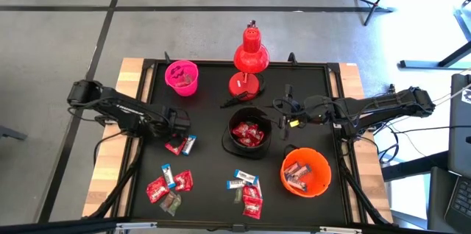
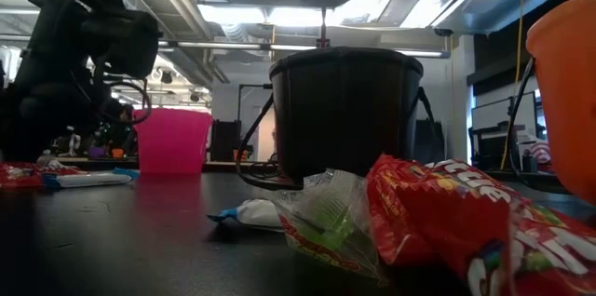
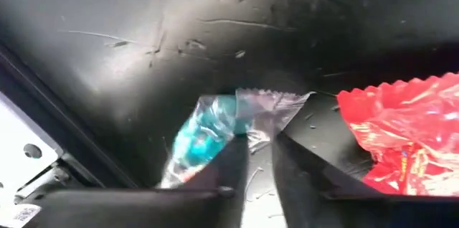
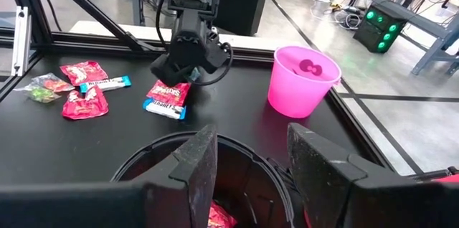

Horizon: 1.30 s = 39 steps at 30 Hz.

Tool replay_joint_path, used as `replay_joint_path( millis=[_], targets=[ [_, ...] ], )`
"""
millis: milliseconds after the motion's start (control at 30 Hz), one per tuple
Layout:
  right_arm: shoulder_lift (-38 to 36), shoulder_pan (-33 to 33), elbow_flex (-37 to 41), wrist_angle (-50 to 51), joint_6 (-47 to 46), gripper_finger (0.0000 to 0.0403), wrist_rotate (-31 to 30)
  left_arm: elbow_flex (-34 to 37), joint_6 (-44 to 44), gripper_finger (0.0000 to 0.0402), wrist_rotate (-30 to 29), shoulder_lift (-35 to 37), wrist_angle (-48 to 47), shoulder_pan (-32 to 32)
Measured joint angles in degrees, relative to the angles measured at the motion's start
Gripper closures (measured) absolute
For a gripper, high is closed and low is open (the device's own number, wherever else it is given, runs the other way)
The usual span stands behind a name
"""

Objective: Organize candy in baskets
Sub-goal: Put the blue gummy into the pink bucket

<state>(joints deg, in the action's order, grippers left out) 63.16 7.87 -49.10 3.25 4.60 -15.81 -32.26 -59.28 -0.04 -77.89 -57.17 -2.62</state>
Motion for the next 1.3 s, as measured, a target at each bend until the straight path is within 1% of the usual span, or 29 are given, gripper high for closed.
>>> replay_joint_path(
  millis=[67, 167, 233, 300, 400, 600, 700, 867, 1000, 1100, 1200, 1300],
  targets=[
    [0.01, 0.01, 0.00, 0.00, 0.00, 0.0235, 0.00, -0.70, 1.14, 0.0386, -0.64, -0.12, -0.11, -0.27],
    [0.02, 0.01, 0.00, 0.01, 0.00, 0.0235, 0.00, -2.55, 2.57, 0.0398, -3.68, -0.22, -0.56, -0.72],
    [0.02, 0.00, 0.00, 0.00, 0.00, 0.0235, 0.00, -5.38, 3.88, 0.0400, -5.25, -0.20, -1.45, -0.95],
    [0.02, 0.01, 0.00, 0.00, 0.00, 0.0235, 0.00, -9.45, 4.82, 0.0401, -7.56, -0.22, -4.76, -1.34],
    [0.02, 0.00, 0.00, 0.02, 0.00, 0.0235, 0.00, -16.94, 6.41, 0.0401, -13.16, -0.17, -8.79, -1.87],
    [0.02, 0.01, 0.00, 0.02, 0.00, 0.0235, 0.00, -30.95, 9.94, 0.0401, -22.19, -0.15, -16.98, -1.87],
    [0.02, 0.01, 0.00, 0.02, 0.00, 0.0235, 0.00, -36.11, 11.80, 0.0401, -27.24, -0.15, -19.21, -1.53],
    [0.03, 0.00, 0.00, 0.02, 0.00, 0.0235, 0.00, -41.86, 17.20, 0.0401, -32.51, -0.13, -19.29, 1.91],
    [0.04, 0.01, 0.00, 0.02, 0.00, 0.0235, 0.00, -44.07, 24.08, 0.0401, -32.46, -0.13, -18.86, 9.02],
    [0.04, 0.01, 0.00, 0.02, 0.00, 0.0235, 0.00, -44.62, 30.57, 0.0401, -30.02, -0.11, -16.90, 15.52],
    [0.04, 0.01, 0.00, 0.02, 0.00, 0.0235, 0.00, -44.62, 37.63, 0.0401, -24.17, -0.11, -12.04, 22.80],
    [0.04, -0.01, 0.00, 0.02, 0.00, 0.0235, 0.00, -44.62, 43.99, 0.0401, -16.52, -0.11, -6.60, 29.79]
  ],
)
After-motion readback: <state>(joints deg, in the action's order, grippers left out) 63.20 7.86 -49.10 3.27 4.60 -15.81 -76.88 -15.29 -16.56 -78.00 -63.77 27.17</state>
